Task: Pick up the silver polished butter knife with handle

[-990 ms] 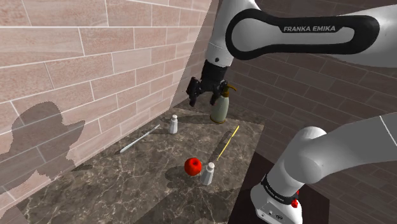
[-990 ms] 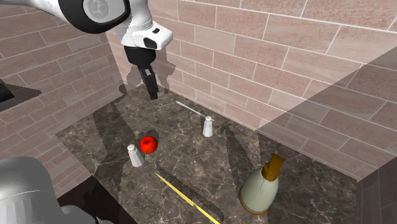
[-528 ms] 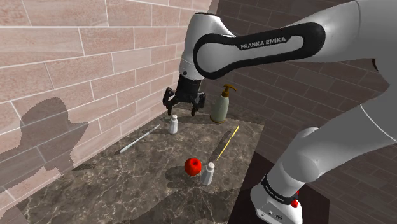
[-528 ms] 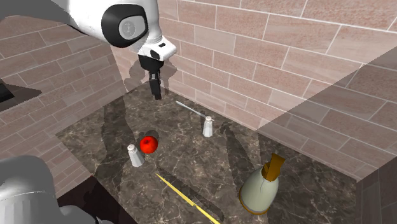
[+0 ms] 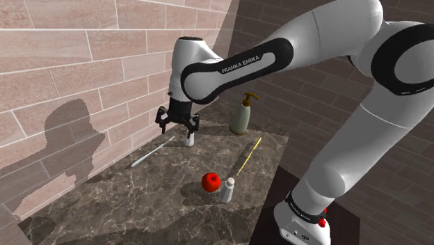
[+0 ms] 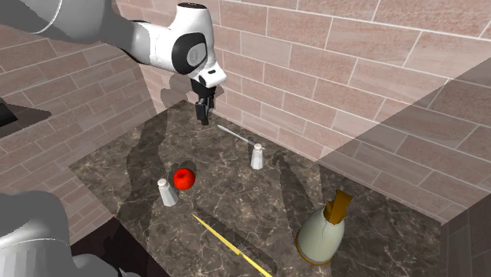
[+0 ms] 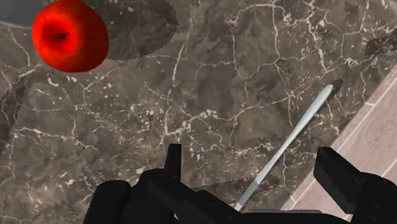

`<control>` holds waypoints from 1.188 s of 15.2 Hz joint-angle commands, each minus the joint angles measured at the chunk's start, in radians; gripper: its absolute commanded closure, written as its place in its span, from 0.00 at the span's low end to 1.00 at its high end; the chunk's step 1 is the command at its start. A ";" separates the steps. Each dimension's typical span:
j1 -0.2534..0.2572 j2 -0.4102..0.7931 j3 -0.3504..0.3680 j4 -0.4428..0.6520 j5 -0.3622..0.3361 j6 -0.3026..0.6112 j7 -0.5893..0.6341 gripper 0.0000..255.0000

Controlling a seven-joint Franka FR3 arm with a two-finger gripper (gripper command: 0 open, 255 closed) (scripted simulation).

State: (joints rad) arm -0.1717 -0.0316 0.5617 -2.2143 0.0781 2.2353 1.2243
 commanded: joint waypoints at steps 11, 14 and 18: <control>0.132 0.532 -0.124 0.386 -0.287 0.062 0.580 0.00; 0.166 0.632 -0.168 0.487 -0.302 0.055 0.660 0.00; 0.175 0.667 -0.179 0.484 -0.316 0.092 0.667 0.00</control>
State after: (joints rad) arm 0.0020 0.6261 0.3859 -1.7304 -0.2349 2.3180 1.8896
